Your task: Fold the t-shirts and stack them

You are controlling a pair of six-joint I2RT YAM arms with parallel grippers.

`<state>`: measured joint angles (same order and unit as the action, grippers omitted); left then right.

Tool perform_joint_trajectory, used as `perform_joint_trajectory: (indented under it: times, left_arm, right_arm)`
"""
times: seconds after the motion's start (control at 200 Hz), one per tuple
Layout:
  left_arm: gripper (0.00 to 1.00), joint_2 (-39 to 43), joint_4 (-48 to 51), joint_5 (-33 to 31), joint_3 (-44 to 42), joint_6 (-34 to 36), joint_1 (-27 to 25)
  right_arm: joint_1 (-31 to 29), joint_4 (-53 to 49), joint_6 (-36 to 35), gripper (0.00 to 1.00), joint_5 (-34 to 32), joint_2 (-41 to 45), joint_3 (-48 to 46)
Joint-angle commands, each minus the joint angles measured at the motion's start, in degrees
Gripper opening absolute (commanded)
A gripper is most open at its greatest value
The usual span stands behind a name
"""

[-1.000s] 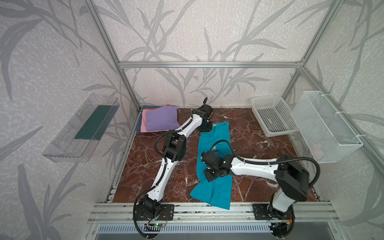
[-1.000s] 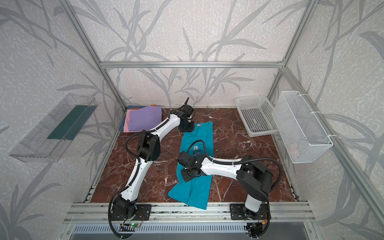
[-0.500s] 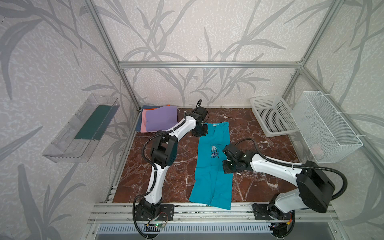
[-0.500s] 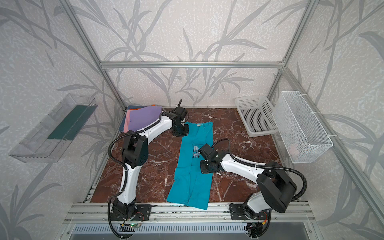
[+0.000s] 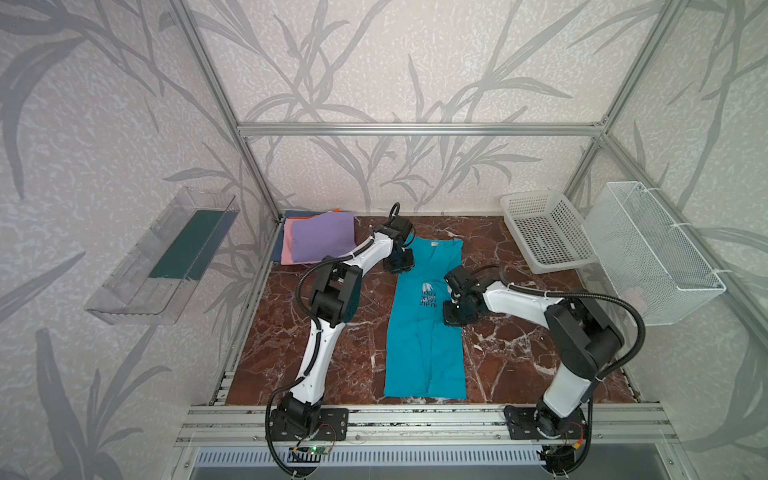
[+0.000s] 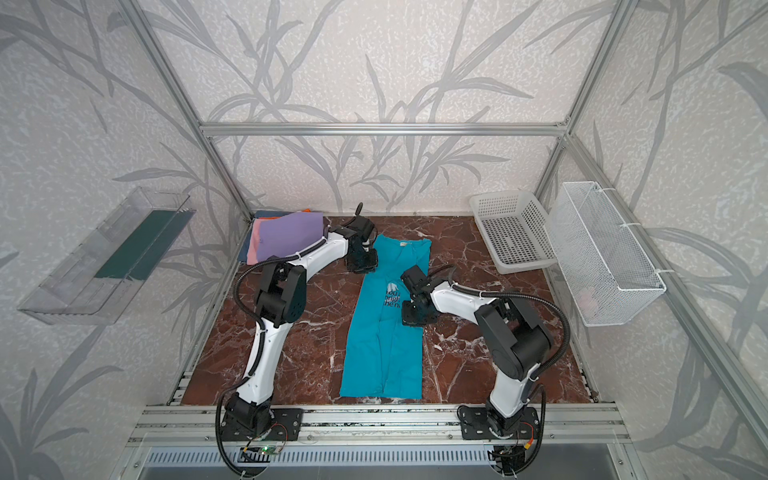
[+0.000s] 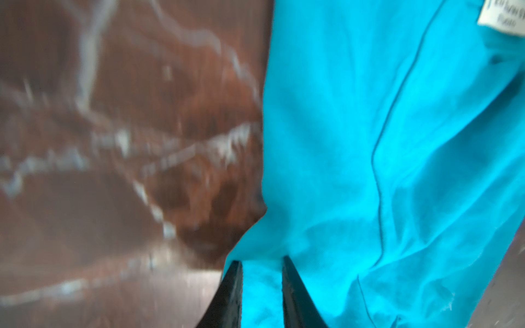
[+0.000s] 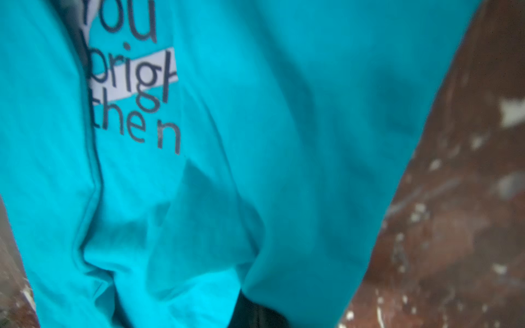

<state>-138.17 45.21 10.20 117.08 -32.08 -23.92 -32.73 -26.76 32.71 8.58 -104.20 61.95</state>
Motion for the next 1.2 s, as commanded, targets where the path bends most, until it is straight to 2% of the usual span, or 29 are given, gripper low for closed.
perform_joint_trajectory:
  times: [0.0,0.095,0.205,0.345,0.435,0.585,0.675,0.765,0.905,1.01,1.11,1.195]
  left_arm:
    - [0.27,-4.4,3.3,-1.1,5.7,-0.5,2.4]
    - [0.27,-6.0,4.6,-1.8,10.1,-0.3,3.2]
    - [0.28,-6.6,5.3,-2.9,13.0,0.3,3.8]
    - [0.29,-7.8,6.6,-2.2,15.7,-0.2,4.3]
    - [0.29,-6.2,6.0,-1.9,14.0,-1.1,4.3]
    - [0.30,4.0,-0.9,-3.4,3.8,-1.9,4.2]
    - [0.31,10.2,-1.2,-4.9,-0.1,-1.5,4.2]
    - [0.32,17.2,-0.9,-5.4,-6.0,-1.4,4.2]
    - [0.32,29.6,-1.6,-5.9,-21.5,-0.7,3.6]
    - [0.30,38.5,-1.0,-3.8,-35.3,0.2,2.5]
    - [0.29,46.4,1.6,-2.4,-47.2,1.7,-1.5]
    - [0.32,52.1,2.8,-0.4,-55.4,0.4,-6.3]
  right_arm:
    - [3.2,-3.2,-4.8,0.03,-0.1,-8.4,4.8]
    - [3.6,-5.6,-5.9,0.01,1.2,-11.6,10.0]
    - [3.6,-5.7,-5.7,0.01,0.9,-11.4,10.5]
    - [3.6,-5.2,-4.9,0.01,0.1,-8.2,5.3]
    - [3.5,-3.1,-4.4,0.03,0.8,-5.0,0.6]
    - [3.5,-1.1,-5.1,0.15,2.5,2.2,-3.1]
    - [3.5,-1.6,-5.3,0.26,1.9,6.9,-2.5]
    - [3.6,-3.3,-5.5,0.32,2.0,11.5,-1.6]
    - [3.5,-6.9,-3.8,0.36,1.9,17.5,-3.8]
    - [2.7,-7.1,-3.3,0.33,4.9,23.2,-9.4]
    - [1.0,-7.1,-1.0,0.33,6.7,29.6,-15.8]
    - [-0.4,-7.6,1.0,0.33,8.9,34.0,-20.8]
